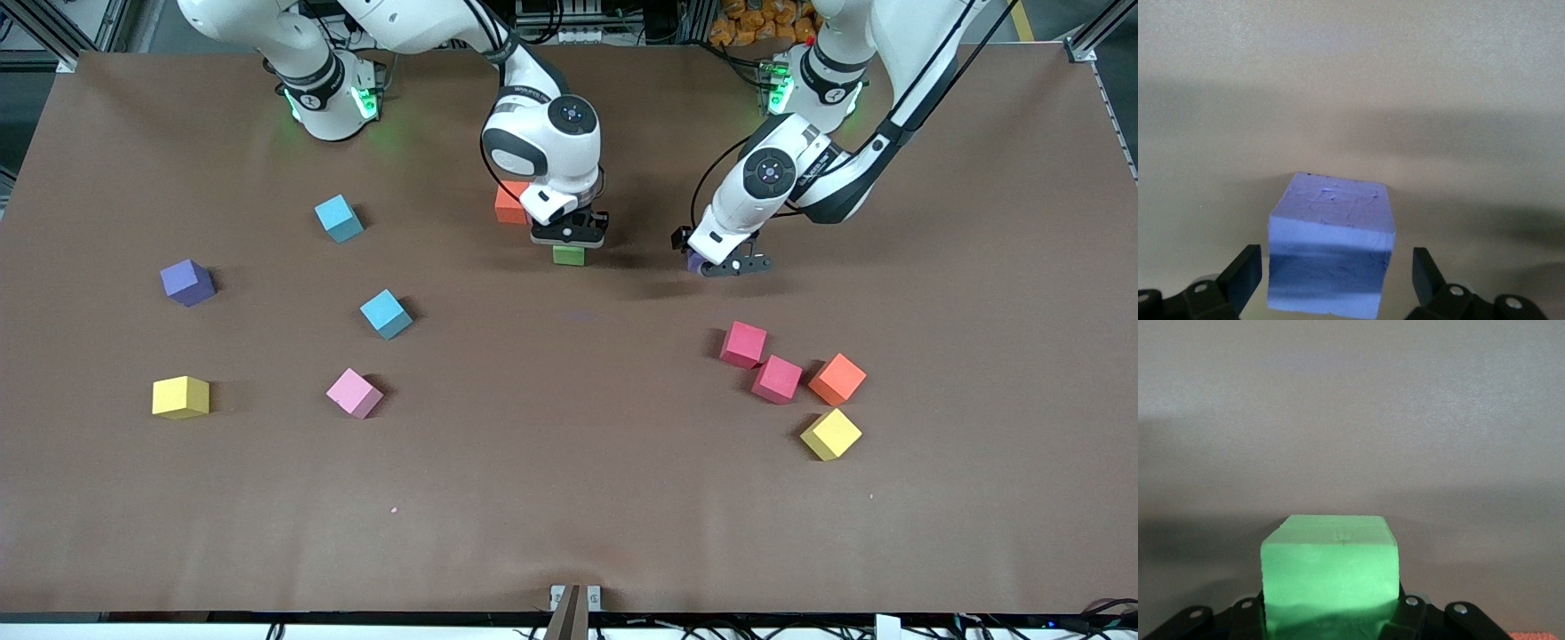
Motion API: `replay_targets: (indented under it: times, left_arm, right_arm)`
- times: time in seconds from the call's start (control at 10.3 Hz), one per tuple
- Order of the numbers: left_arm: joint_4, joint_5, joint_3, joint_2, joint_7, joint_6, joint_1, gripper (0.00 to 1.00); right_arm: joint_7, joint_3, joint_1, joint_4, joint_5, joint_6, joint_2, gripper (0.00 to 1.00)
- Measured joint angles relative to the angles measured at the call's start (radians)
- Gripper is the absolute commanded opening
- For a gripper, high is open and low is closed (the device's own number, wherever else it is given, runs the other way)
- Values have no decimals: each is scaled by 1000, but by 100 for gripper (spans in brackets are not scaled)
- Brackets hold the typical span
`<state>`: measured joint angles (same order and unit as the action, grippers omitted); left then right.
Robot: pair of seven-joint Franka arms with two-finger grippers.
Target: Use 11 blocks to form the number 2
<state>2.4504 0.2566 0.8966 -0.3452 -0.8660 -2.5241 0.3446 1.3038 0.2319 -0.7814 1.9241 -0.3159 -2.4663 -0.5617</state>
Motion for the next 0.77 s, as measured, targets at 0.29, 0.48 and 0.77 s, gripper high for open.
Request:
replay_targets:
  times: [0.29,0.48,0.77]
  left_arm:
    - [-6,17,-3,-5,1,-2,2,15]
    - [-34,17,-9,-6,1,9,22,15]
    - [-173,18,-14,-7,2,141,65,15]
  right_arm:
    - [0,0,0,-5,0,2,0,48]
    - [0,0,0,-5,0,7,-1,48]
    - [0,1,0,-4,0,6,-3,48]
